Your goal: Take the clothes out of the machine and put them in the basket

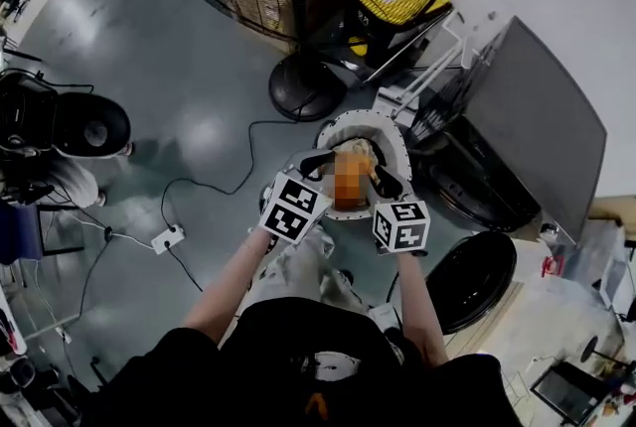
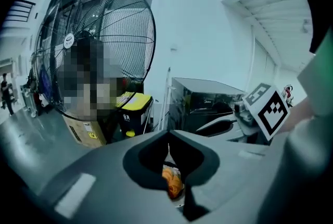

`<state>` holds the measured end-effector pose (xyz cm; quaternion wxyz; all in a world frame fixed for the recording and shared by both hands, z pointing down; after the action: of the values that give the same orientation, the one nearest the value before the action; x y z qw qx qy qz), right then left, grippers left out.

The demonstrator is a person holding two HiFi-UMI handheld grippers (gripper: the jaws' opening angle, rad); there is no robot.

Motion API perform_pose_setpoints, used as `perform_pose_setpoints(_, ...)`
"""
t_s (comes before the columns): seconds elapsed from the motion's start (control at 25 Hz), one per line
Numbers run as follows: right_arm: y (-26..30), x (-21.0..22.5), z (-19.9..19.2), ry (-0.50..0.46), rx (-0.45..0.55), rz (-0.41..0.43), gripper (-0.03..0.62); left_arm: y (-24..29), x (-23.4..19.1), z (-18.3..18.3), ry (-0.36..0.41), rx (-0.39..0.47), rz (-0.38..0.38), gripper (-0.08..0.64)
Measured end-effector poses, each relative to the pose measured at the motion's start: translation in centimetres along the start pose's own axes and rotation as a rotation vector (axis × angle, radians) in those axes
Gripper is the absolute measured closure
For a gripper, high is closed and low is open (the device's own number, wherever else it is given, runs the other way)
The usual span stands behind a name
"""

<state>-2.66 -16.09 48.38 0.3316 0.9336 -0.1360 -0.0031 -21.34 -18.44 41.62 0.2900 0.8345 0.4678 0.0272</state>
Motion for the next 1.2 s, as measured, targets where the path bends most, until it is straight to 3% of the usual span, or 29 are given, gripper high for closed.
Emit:
perform_pose_setpoints(0.36,-11.0,2.2,-0.1,0.069,0.148,-0.035,0.488,-1.2,7.6,1.3,0.018,0.054,-0.031,0.557)
perform_pose_setpoints(0.68,-20.9,4.6,-2.9,0.105,0.244,-0.079,0.494,-1.4,16.5,1.9,0.055,0.112,-0.074,0.557)
perform_pose_setpoints(1.2,-31.2,7.0,-8.2,0.247,0.355,-0.203,0.508,-1.3,27.1,1.7,0.132,0.083,-0.188,0.557)
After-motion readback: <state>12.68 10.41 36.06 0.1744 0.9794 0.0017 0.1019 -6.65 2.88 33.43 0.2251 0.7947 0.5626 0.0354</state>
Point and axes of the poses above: the fingertips, and each gripper's own axes: y forward along the fingers, x to its right, z out of its top, the point moved 10 cm from there along -y, backward along the fingers, and after that the axes turned 15 degrees about -z, right-handed, at the moved point
